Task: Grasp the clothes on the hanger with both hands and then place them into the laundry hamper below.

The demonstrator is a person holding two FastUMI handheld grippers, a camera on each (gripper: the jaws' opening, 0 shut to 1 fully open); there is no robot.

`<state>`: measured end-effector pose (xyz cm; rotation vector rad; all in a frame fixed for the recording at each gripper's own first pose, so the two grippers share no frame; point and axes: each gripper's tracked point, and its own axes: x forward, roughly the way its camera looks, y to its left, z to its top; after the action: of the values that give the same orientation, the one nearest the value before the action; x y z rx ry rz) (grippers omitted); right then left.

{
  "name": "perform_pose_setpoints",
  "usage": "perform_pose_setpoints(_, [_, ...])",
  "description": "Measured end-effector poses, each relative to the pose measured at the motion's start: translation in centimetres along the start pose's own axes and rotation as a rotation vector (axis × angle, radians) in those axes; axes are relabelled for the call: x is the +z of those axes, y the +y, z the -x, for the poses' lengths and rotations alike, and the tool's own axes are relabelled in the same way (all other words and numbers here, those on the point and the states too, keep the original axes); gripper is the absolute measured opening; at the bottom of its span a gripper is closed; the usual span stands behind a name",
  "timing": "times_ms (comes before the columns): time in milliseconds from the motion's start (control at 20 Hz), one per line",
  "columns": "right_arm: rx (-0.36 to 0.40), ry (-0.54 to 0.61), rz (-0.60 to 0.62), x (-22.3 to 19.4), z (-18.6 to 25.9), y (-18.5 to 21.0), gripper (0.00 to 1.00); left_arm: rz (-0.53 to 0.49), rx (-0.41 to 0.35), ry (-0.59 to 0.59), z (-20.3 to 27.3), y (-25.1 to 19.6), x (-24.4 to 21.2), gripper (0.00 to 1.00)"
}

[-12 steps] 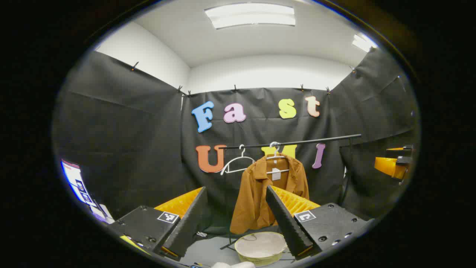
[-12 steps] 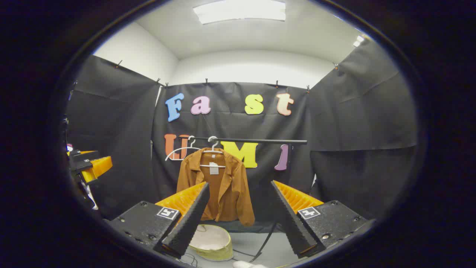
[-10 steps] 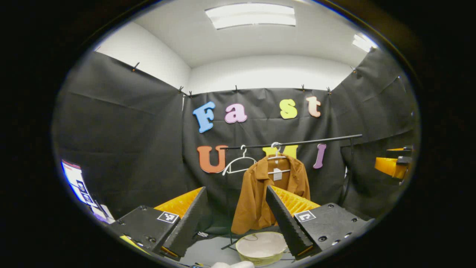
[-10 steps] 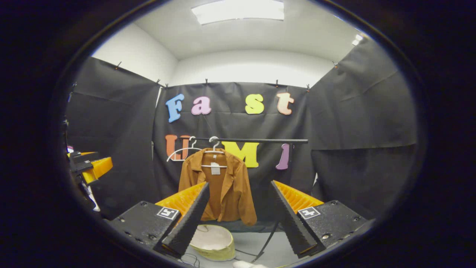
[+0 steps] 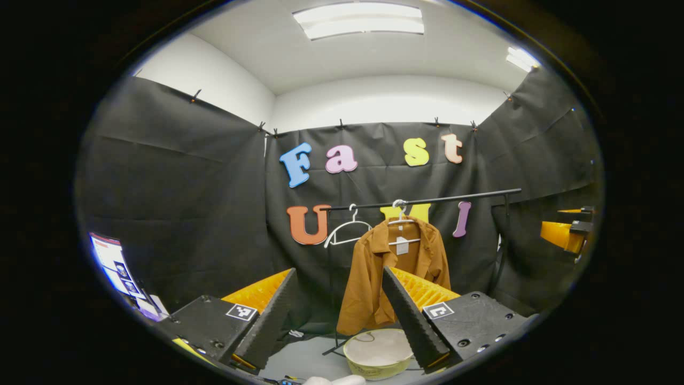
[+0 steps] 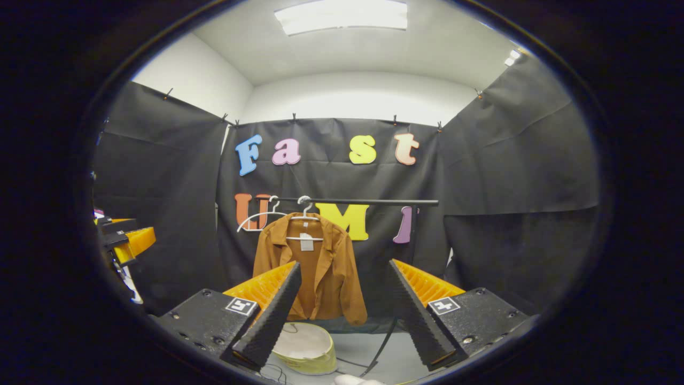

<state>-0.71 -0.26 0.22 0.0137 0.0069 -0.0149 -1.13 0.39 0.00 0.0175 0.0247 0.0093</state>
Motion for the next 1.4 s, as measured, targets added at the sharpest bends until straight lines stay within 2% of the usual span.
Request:
perform_pose_setpoints(50, [0.001,0.005,-0.002,0.0,0.0,0.0,1.00,-0.001,-0.003,0.000,0.0,-0.1,-0.1,1.00])
perform_pose_setpoints(200, [0.002,0.018,0.001,-0.3,-0.3,-0.2,1.00,0.001,-0.032,-0.008,-0.3,-0.8,-0.1,1.00])
perform_pose_setpoints(250, [0.001,0.023,0.001,-0.5,-0.4,-0.3,1.00,0.003,-0.051,-0.014,-0.6,-1.3,0.0,0.94])
perform_pose_setpoints(350, [0.002,0.034,0.000,-1.0,-1.0,-0.7,1.00,0.018,-0.078,-0.012,-1.2,-2.1,-0.4,0.98])
perform_pose_setpoints(650, [0.031,0.071,-0.021,-3.9,-5.8,-1.7,1.00,0.007,-0.082,-0.022,-5.2,-5.0,-2.1,1.00])
perform_pose_setpoints(750, [0.051,0.077,-0.029,-4.8,-8.5,-1.8,1.00,0.012,-0.074,-0.002,-7.3,-6.2,-3.5,0.97])
perform_pose_setpoints(800, [0.071,0.079,-0.040,-5.3,-10.0,-1.6,1.00,0.020,-0.074,-0.010,-8.4,-7.0,-3.9,1.00])
perform_pose_setpoints(850, [0.085,0.085,-0.049,-6.1,-11.5,-1.5,1.00,0.029,-0.082,-0.005,-9.7,-7.9,-4.5,0.98])
perform_pose_setpoints(950, [0.117,0.099,-0.060,-7.5,-14.9,-1.5,1.00,0.029,-0.093,-0.023,-12.3,-9.4,-5.5,1.00])
perform_pose_setpoints(1050, [0.155,0.110,-0.071,-8.7,-18.4,-1.3,1.00,0.011,-0.087,-0.028,-15.3,-10.3,-6.6,0.97])
perform_pose_setpoints(1100, [0.173,0.111,-0.073,-9.3,-20.2,-1.3,1.00,0.003,-0.082,-0.030,-16.7,-10.6,-7.2,1.00])
perform_pose_setpoints(1250, [0.222,0.131,-0.076,-11.2,-25.7,-0.8,1.00,-0.017,-0.076,-0.034,-21.0,-12.1,-9.0,1.00])
perform_pose_setpoints(1400, [0.250,0.147,-0.087,-12.6,-31.1,-0.4,1.00,-0.079,-0.040,-0.027,-25.6,-12.9,-11.6,0.97])
